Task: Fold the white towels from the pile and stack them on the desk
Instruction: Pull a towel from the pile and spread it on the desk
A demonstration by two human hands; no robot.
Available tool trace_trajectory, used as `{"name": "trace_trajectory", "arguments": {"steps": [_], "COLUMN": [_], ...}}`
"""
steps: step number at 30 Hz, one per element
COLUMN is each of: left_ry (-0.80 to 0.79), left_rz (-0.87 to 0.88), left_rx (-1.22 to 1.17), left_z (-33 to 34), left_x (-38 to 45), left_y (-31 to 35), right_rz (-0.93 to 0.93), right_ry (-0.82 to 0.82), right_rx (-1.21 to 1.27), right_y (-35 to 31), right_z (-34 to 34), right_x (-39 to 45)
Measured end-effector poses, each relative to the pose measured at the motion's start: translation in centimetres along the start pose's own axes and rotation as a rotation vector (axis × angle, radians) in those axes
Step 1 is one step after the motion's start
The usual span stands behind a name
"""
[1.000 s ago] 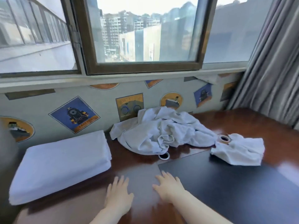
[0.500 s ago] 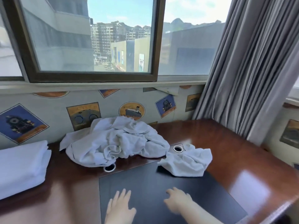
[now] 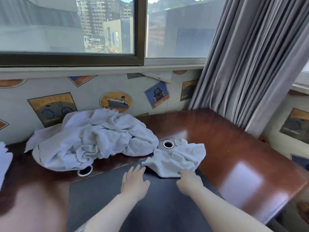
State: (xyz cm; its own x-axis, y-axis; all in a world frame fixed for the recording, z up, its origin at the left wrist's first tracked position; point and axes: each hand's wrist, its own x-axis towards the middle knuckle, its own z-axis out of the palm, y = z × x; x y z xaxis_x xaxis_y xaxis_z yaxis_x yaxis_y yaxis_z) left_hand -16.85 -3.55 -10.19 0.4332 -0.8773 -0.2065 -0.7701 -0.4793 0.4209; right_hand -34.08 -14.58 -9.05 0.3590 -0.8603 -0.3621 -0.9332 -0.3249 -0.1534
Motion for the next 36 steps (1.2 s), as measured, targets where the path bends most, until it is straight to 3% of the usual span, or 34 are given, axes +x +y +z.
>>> {"name": "trace_trajectory", "arguments": {"steps": [10,14,17,19,22,26,28,32,36], "left_ry": [0.09,0.117,-0.159,-0.285,-0.183,-0.026,0.002,0.093,-0.083], "left_rz": [-0.174,-0.149,-0.106,-0.166,-0.271,-0.483,-0.555,-0.479,-0.427], "left_rx": [-0.032,0.037,0.151,0.105,0.036,0.089,0.075,-0.012,-0.116], "left_z": [7.3,9.9,11.4,12.5,13.2,13.0,12.8,12.4,12.1], "left_x": [5.9,7.2,7.0,6.4,4.7,2.5,2.0,2.9,4.4], "left_y": [8.2,10.6,10.9,10.5,9.4,7.3,6.9,7.1,7.1], "right_rz": [-0.296,-0.601,-0.773,-0.835,-0.801,-0.455,-0.388,-0.586,-0.791], "right_ry": [-0.065,-0.006,-0.129,-0.202,-0.152,-0.083,-0.084,0.007,0.017], "right_rx": [-0.126,-0.304,-0.124,-0.049,-0.072,-0.141,-0.107,-0.263,-0.37], "right_y": [5.1,7.1,9.1,9.9,10.3,12.6,13.4,11.7,10.3], "right_z": [2.2,5.3,6.9,6.7,5.6,3.4,2.5,2.9,3.3], "right_x": [13.7,11.9,8.6,7.9,9.6,13.7,14.5,15.0,16.0]}}
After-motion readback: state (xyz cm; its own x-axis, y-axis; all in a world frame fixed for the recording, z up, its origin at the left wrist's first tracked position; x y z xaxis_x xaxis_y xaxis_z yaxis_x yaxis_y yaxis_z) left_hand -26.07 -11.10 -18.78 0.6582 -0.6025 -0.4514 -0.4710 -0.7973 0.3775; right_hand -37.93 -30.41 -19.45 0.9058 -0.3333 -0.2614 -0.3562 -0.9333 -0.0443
